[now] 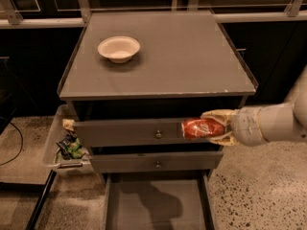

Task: Pick coke can from bottom drawer and place on counter

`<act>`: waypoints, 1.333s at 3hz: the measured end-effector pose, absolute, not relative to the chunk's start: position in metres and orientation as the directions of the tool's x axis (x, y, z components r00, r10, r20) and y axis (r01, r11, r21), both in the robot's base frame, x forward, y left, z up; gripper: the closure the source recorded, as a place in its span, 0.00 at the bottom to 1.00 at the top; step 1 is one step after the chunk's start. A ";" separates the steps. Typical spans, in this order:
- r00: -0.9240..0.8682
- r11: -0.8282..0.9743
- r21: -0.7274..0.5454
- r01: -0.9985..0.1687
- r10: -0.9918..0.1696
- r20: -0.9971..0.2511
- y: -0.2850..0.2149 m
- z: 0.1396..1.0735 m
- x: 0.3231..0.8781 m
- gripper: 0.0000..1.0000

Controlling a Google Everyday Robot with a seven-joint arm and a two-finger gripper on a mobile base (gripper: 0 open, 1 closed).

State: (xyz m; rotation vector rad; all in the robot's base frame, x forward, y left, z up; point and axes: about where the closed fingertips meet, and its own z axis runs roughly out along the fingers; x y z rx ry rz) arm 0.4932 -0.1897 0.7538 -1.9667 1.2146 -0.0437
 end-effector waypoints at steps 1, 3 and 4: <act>0.561 -0.201 -0.659 -0.725 -0.727 -0.396 -0.192 0.807 0.517 1.00; 0.611 -0.214 -0.704 -0.677 -0.698 -0.375 -0.175 0.897 0.571 1.00; 0.601 -0.189 -0.715 -0.673 -0.704 -0.379 -0.173 0.902 0.582 1.00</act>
Offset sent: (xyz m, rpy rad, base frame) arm 0.0815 0.0121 0.1814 0.0805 -0.0809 0.0551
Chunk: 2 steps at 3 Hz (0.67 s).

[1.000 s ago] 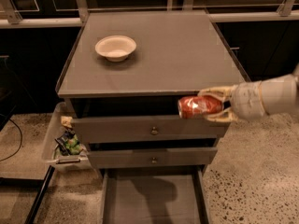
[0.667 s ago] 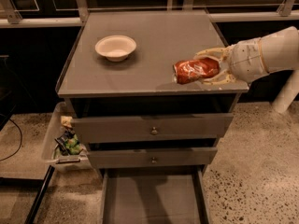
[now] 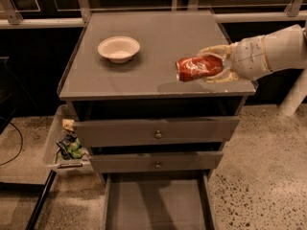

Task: Pick coke can from bottom drawer and place on counter

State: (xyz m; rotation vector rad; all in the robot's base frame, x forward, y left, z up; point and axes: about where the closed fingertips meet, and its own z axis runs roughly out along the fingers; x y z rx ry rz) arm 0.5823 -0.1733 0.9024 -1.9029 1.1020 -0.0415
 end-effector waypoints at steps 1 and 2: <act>0.593 -0.169 -0.686 -0.708 -0.669 -0.447 -0.169 0.888 0.606 1.00; 0.576 -0.169 -0.606 -0.778 -0.577 -0.579 -0.148 0.856 0.648 1.00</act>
Offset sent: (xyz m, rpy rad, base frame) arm 0.1622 -0.0071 0.0144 0.3141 0.1423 0.0773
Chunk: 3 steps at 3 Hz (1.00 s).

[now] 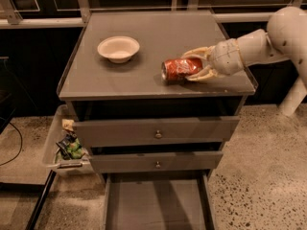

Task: Pick coke can from bottom drawer and place on counter

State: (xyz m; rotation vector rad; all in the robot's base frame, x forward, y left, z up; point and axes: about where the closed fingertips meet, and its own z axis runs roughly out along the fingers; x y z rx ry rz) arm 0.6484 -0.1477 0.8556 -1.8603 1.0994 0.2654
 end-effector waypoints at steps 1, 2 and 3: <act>0.500 -0.106 -0.543 -0.833 -0.564 -0.657 -0.164 0.846 0.681 1.00; 0.449 -0.034 -0.533 -0.846 -0.584 -0.676 -0.182 0.860 0.704 1.00; 0.451 -0.018 -0.546 -0.838 -0.588 -0.672 -0.187 0.868 0.708 1.00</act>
Offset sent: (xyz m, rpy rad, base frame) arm 0.0902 -0.0710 0.0320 0.1061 0.1068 -0.2089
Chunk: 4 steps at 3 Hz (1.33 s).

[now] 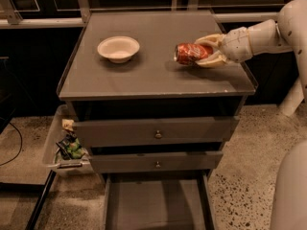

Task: Pick coke can from bottom drawer and place on counter

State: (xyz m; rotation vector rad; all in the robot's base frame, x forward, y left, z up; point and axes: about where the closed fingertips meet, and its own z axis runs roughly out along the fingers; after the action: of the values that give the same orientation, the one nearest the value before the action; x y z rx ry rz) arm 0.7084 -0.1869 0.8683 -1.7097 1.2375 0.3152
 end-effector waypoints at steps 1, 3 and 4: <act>0.451 -0.018 -0.546 -0.838 -0.588 -0.672 -0.187 0.868 0.708 0.82; 0.451 -0.018 -0.546 -0.838 -0.588 -0.672 -0.187 0.868 0.708 0.36; 0.451 -0.018 -0.546 -0.838 -0.588 -0.672 -0.187 0.868 0.708 0.13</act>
Offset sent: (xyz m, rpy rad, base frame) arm 0.0000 0.0000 0.0000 0.0000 0.0000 0.0000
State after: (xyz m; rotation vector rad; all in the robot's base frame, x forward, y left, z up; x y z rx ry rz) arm 0.7085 -0.1868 0.8682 -1.7097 1.2374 0.3153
